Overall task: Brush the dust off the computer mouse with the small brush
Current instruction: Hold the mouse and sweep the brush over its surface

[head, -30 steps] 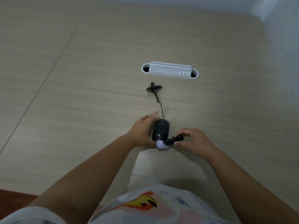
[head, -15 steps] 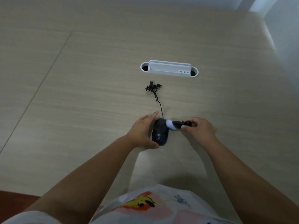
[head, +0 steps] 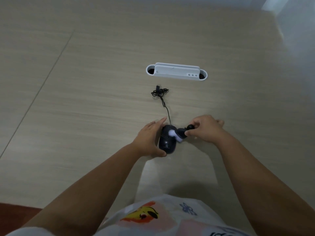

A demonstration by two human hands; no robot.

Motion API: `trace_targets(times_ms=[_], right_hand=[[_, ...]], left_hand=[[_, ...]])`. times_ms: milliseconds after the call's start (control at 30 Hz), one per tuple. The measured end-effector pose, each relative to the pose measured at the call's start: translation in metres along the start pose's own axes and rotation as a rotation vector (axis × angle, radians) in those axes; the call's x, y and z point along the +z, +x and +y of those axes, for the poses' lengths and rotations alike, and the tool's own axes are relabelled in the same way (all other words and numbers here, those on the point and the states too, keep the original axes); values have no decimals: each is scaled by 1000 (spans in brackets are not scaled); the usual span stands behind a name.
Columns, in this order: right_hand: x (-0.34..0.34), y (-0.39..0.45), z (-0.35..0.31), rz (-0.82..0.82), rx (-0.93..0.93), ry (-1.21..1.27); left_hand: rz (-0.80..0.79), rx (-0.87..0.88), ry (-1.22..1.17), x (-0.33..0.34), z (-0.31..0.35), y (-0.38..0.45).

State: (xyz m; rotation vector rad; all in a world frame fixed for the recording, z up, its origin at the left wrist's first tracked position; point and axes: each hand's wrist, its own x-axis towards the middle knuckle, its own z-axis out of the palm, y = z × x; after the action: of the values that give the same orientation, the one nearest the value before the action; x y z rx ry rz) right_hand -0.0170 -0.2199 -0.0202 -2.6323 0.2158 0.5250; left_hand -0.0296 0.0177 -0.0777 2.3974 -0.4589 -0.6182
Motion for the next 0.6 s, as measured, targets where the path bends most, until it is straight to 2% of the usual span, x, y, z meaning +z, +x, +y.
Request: trace_targets(times_ms=[67,233,333,400,533,600], right_hand=[[-6,-8,3,-56,-17,-9],[3,4,-3,188,-3,-101],[9,10,-13,220,-73,-184],[8,5,-22,198,-157,-225],[1,-11,-31,16,-324,-238],[-1,-12,-35,28,-340,-284]], left_hand=[[-2,5,-1,0,1,0],[2,2,0,2,1,1],[-1,-12,11,3,2,0],[0,-15,19,3,3,0],[-2,-9,35,4,2,3],[-3,-19,27,3,2,3]])
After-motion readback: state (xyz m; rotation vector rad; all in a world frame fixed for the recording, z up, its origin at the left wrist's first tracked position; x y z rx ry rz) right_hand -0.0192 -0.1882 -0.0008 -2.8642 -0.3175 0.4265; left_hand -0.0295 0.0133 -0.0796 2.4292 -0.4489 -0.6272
